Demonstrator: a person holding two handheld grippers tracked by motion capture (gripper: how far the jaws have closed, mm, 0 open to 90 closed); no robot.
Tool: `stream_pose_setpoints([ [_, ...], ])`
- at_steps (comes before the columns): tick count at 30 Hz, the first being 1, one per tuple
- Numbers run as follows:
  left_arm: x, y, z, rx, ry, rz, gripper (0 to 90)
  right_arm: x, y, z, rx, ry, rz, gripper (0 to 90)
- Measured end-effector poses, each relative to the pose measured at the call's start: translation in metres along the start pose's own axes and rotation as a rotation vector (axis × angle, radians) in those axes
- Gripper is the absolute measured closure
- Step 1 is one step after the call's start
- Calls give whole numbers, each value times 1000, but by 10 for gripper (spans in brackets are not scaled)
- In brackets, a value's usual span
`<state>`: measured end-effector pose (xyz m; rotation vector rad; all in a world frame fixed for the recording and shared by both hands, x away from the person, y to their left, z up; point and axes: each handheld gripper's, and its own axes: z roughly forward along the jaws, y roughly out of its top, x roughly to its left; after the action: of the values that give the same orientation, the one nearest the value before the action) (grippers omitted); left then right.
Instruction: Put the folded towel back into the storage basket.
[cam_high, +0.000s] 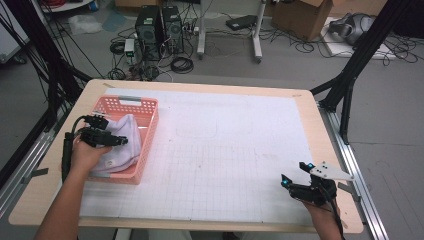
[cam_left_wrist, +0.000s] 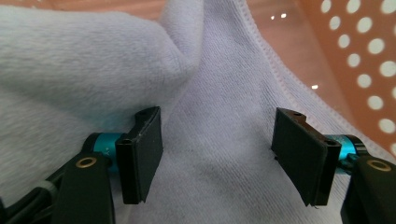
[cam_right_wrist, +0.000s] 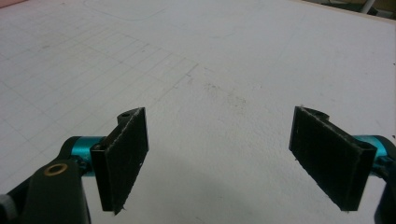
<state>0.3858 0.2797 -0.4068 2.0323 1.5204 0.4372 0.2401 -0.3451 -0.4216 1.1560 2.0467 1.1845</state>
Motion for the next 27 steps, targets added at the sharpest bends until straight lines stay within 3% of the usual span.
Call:
stream_pose_setpoints([
  [4, 1, 2, 6, -11, -12, -17, 333, 0, 0, -1, -3, -1, -1, 186],
  [7, 1, 1, 8, -29, -27, 8, 351, -1, 0, -2, -7, -3, -1, 186],
  [9, 0, 0, 9, -44, -57, 68, 363, -1, -1, -1, -4, -2, 0, 186],
  [13, -8, -2, 11, -90, -126, 229, 453, 0, -1, 0, 2, 2, -1, 186],
  [17, -14, -2, 9, -168, -200, 325, 508, 0, -1, 1, 9, 3, -1, 186],
  [18, -14, -1, 8, -179, -197, 326, 503, 0, -1, 1, 8, 3, -1, 186],
  [19, -13, -1, 7, -181, -186, 293, 472, 0, -2, 1, 8, 2, 2, 186],
  [21, -8, 1, 4, -183, -149, 194, 367, -1, -2, 1, 8, -1, 1, 186],
  [22, -4, 1, 0, -201, -152, 158, 359, -1, -2, 2, 6, -1, 0, 186],
  [27, 5, 0, -26, -388, -143, 43, 342, -1, -1, 2, 7, 2, -2, 186],
])
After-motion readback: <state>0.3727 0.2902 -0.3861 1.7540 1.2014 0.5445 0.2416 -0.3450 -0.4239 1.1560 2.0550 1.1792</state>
